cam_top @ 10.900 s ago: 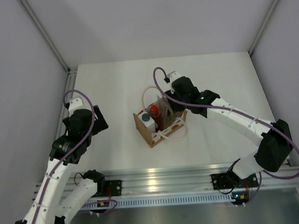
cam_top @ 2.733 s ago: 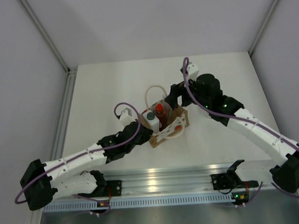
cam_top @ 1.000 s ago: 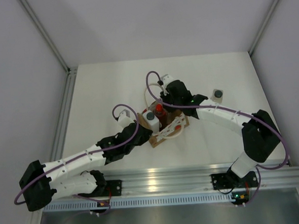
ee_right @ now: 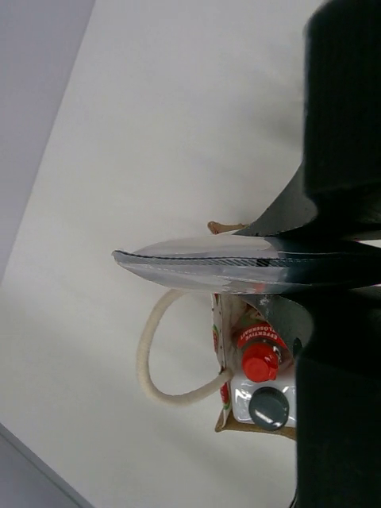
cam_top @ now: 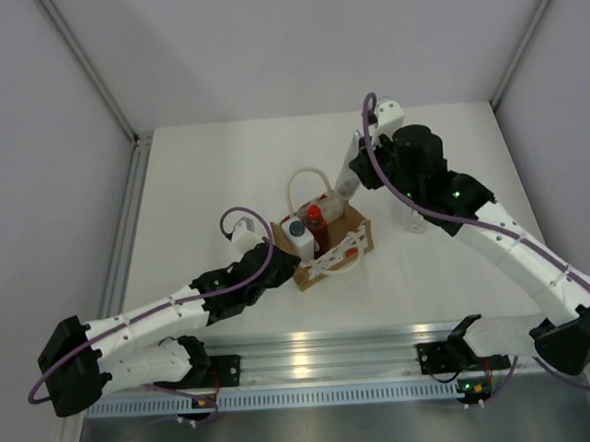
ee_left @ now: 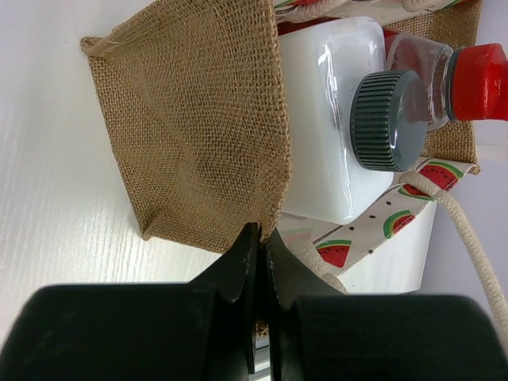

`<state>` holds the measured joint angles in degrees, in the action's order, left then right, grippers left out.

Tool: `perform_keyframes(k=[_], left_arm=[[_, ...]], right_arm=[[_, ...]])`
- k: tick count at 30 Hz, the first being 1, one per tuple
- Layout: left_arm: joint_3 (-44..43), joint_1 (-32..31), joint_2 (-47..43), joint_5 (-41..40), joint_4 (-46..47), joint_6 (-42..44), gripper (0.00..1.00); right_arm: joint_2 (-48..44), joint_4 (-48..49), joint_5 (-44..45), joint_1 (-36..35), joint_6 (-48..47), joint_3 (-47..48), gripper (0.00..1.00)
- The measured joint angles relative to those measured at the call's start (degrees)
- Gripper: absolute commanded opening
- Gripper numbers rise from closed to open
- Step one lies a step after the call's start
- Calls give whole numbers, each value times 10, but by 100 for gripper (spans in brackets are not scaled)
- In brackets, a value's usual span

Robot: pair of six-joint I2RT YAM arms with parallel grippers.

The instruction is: Take the personal care products out of the canvas bag

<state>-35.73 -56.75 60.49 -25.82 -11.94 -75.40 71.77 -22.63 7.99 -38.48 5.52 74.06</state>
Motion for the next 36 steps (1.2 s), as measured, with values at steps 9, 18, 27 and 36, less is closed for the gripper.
perform_keyframes(k=[9, 18, 27, 36], left_arm=[[1, 0, 0, -2, 0, -2, 0], [1, 0, 1, -2, 0, -10, 0], [1, 0, 1, -2, 0, -10, 0], [1, 0, 1, -2, 0, -9, 0]], right_arm=[[-36, -28, 7, 129, -10, 47, 0], [145, 55, 15, 177, -26, 59, 0], [334, 127, 5, 192, -21, 76, 0], [343, 154, -11, 192, -18, 70, 31]])
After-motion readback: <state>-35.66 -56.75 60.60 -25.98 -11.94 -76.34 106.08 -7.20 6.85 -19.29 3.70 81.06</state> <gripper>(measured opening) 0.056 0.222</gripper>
